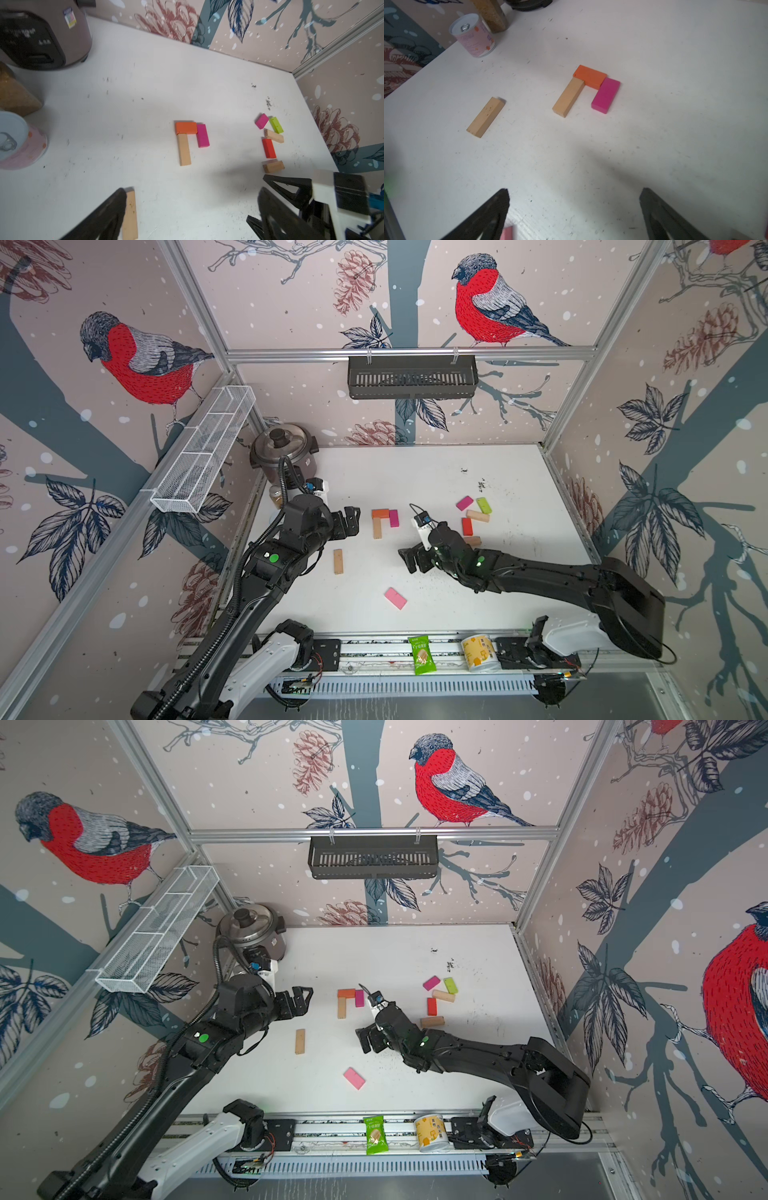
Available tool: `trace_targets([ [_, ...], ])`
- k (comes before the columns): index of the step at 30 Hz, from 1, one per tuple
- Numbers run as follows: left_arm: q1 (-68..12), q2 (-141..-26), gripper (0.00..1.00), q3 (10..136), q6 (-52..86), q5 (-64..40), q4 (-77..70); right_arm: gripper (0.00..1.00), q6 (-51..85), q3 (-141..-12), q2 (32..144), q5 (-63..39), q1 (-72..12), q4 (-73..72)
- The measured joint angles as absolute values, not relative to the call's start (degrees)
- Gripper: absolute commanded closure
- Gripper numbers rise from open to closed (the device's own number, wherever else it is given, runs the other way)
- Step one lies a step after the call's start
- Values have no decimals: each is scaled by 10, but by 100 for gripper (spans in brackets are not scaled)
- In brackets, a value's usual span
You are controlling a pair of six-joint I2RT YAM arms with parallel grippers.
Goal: Assemble the letter p with building blocks
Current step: Assemble the building block at the center of the board, then pick up the building block from the center of the board.
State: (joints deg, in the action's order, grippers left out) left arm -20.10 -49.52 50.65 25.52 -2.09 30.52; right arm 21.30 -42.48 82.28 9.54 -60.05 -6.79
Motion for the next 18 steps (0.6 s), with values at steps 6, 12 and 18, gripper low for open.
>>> trace_targets([
  [6, -136, -499, 3, 455, 234, -103, 305, 0, 241, -461, 902, 130, -699, -7],
  [12, -127, -472, 3, 432, 225, -111, 280, 0, 272, -480, 958, 170, -747, 34],
  [18, -121, -457, 3, 424, 223, -117, 270, 0, 305, -487, 988, 197, -769, 55],
])
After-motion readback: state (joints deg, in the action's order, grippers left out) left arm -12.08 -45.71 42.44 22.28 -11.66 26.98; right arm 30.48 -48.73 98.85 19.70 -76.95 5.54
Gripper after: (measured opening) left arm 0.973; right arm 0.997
